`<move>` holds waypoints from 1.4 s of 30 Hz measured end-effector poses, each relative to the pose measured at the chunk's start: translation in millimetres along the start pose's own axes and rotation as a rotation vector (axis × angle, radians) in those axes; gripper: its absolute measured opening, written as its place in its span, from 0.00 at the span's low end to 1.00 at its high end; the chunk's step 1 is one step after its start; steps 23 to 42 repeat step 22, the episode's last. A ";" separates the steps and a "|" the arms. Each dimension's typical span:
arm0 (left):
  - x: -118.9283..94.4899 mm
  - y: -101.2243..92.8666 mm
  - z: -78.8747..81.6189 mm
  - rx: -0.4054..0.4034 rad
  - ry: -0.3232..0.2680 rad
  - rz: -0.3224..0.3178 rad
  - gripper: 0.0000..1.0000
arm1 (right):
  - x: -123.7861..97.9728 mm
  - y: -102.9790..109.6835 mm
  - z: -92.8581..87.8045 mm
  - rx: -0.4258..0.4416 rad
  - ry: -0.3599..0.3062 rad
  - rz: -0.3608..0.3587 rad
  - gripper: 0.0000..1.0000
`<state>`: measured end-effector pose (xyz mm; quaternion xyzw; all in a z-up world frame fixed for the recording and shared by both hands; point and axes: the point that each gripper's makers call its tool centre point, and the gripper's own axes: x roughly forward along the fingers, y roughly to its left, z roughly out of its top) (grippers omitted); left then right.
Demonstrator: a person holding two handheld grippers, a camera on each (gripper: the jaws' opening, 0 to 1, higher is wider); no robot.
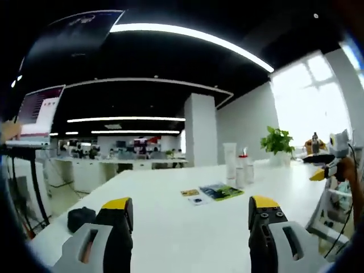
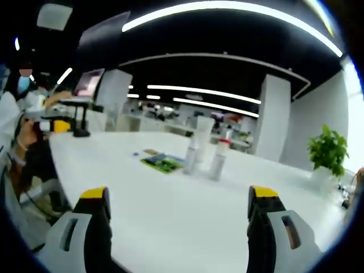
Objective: Arrange the skincare products in the storage area until every visible bottle or jar stands upright without overlapping.
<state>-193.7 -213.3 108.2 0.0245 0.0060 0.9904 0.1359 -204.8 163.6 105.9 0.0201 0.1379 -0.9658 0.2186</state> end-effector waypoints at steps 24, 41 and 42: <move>-9.7 16.1 -17.7 -0.080 0.066 -0.043 0.86 | -4.6 -8.5 4.6 0.021 -0.016 -0.030 1.00; -9.7 16.1 -17.7 -0.080 0.066 -0.043 0.86 | -4.6 -8.5 4.6 0.021 -0.016 -0.030 1.00; -9.7 16.1 -17.7 -0.080 0.066 -0.043 0.86 | -4.6 -8.5 4.6 0.021 -0.016 -0.030 1.00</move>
